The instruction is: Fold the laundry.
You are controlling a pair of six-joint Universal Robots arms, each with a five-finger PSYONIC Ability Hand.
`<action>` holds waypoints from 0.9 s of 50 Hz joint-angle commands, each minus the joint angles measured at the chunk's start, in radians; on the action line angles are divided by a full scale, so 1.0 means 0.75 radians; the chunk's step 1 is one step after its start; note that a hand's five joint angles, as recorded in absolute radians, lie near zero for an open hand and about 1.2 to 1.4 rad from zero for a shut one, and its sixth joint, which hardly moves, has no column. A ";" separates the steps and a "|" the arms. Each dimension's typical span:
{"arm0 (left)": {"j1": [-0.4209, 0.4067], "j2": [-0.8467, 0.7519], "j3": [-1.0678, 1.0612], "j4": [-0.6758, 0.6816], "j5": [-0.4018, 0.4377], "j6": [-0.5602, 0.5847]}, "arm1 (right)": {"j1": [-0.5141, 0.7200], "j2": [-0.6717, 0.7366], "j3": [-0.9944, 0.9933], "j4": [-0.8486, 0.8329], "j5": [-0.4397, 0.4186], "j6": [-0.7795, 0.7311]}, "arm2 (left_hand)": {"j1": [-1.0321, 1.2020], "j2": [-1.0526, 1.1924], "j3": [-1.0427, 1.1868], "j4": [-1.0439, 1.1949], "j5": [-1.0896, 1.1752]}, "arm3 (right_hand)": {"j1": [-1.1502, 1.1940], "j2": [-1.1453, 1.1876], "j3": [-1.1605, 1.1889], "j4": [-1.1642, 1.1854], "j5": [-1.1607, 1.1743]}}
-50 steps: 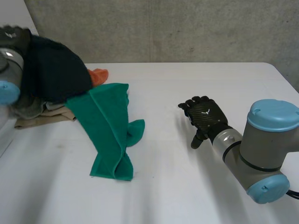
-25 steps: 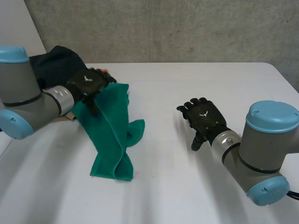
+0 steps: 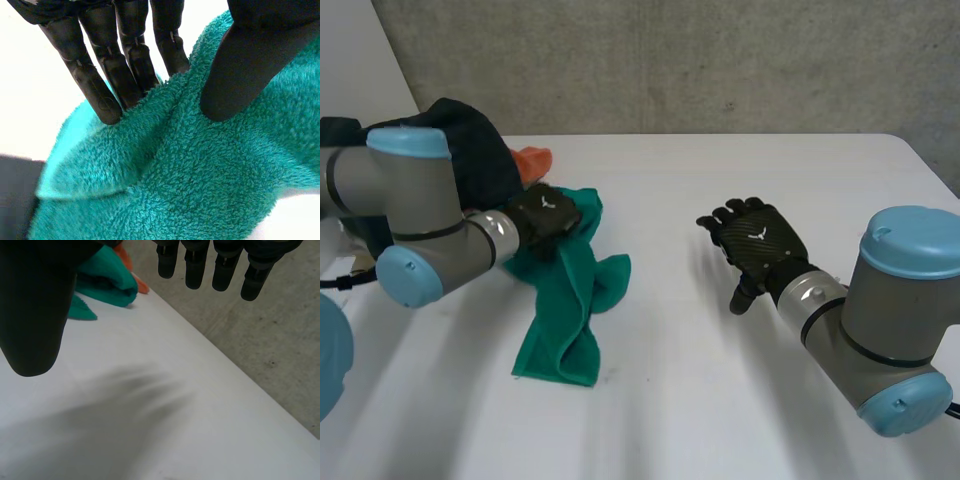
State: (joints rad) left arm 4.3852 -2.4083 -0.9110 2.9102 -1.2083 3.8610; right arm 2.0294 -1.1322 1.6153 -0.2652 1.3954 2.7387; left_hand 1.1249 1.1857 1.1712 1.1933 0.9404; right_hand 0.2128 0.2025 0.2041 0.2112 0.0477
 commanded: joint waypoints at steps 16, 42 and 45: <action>-0.298 0.505 0.153 -0.059 -0.401 -0.961 | -0.200 -0.213 -0.256 0.408 -0.046 0.085 | 0.362 0.281 0.300 0.271 0.375 | -0.051 -0.037 -0.039 -0.049 -0.064; -0.133 0.431 -0.157 -0.109 -0.526 -0.843 | -0.058 -0.078 -0.276 0.599 0.064 0.422 | -1.266 -1.347 -1.328 -1.357 -1.253 | -0.051 -0.037 -0.039 -0.049 -0.064; -0.073 0.476 -0.227 -0.027 -0.478 -0.806 | -0.014 -0.008 -0.284 0.595 0.089 0.579 | -1.267 -1.348 -1.329 -1.358 -1.254 | -0.051 -0.037 -0.039 -0.049 -0.064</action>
State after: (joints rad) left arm 4.2336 -2.1784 -0.9515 2.7573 -1.6137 3.1954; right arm 1.9369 -1.2237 1.4024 0.1492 1.4141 2.9627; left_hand 0.2205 0.2141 0.2221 0.2078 0.0538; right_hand 0.2128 0.2025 0.2041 0.2112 0.0477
